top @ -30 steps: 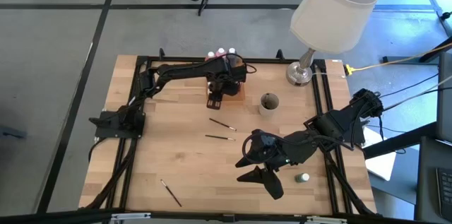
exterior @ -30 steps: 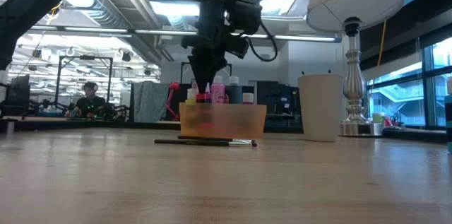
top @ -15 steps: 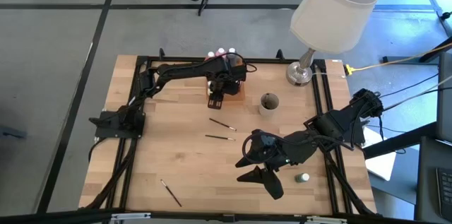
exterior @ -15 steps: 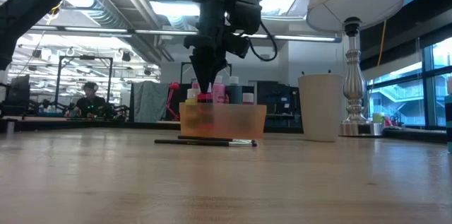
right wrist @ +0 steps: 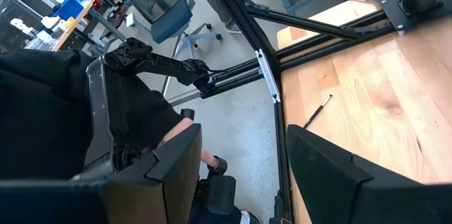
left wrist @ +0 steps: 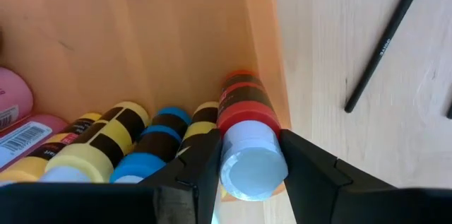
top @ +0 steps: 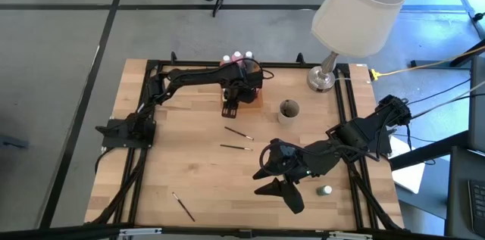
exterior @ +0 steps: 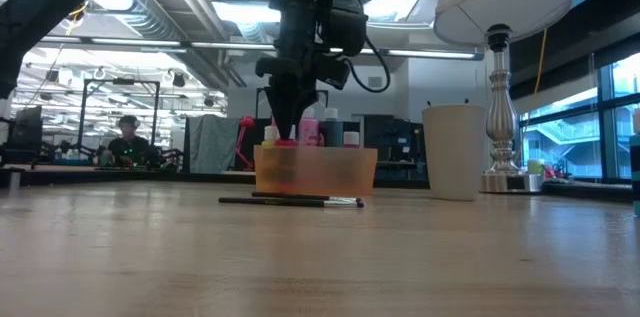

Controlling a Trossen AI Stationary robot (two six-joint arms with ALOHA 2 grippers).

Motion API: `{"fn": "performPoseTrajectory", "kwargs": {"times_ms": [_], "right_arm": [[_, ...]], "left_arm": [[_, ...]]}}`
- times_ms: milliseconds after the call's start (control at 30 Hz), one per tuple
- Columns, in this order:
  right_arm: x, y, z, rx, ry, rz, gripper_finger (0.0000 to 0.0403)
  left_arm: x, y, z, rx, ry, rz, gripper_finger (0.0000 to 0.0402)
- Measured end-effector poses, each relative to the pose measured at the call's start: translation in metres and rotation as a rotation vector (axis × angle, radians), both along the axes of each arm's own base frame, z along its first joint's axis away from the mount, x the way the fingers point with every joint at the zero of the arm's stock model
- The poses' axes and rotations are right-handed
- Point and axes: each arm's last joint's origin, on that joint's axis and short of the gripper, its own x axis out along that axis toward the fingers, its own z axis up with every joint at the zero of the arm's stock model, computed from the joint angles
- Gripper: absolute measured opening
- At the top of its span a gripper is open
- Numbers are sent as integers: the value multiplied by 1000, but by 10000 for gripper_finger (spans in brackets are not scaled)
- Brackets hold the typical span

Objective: Pick & Place Paint Supplies
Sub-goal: Put the small red paint bottle into the orange bin

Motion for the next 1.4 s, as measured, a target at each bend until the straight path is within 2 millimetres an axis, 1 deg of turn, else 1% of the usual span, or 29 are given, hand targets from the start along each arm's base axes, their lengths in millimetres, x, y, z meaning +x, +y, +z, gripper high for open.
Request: {"fn": "performPoseTrajectory", "kwargs": {"times_ms": [167,367,700,867,1033,1167,1267,1400], "right_arm": [[0,0,0,-2,2,0,212],[0,0,0,-4,1,1,212],[0,0,0,-4,1,1,212],[0,0,0,-5,1,0,212],[0,0,0,-4,1,0,212],[0,0,0,-5,1,1,212],[0,0,0,-5,1,1,212],[0,0,0,-5,2,1,212]], "left_arm": [[0,0,-1,0,0,1,134],[1,0,0,3,-8,64,134],[0,-1,-2,-18,-3,28,135],[1,-2,-2,-45,-14,25,158],[1,0,-3,9,4,24,182],[1,0,-3,47,17,27,186],[0,0,-7,24,28,18,187],[0,-1,-3,33,21,16,187]]}}
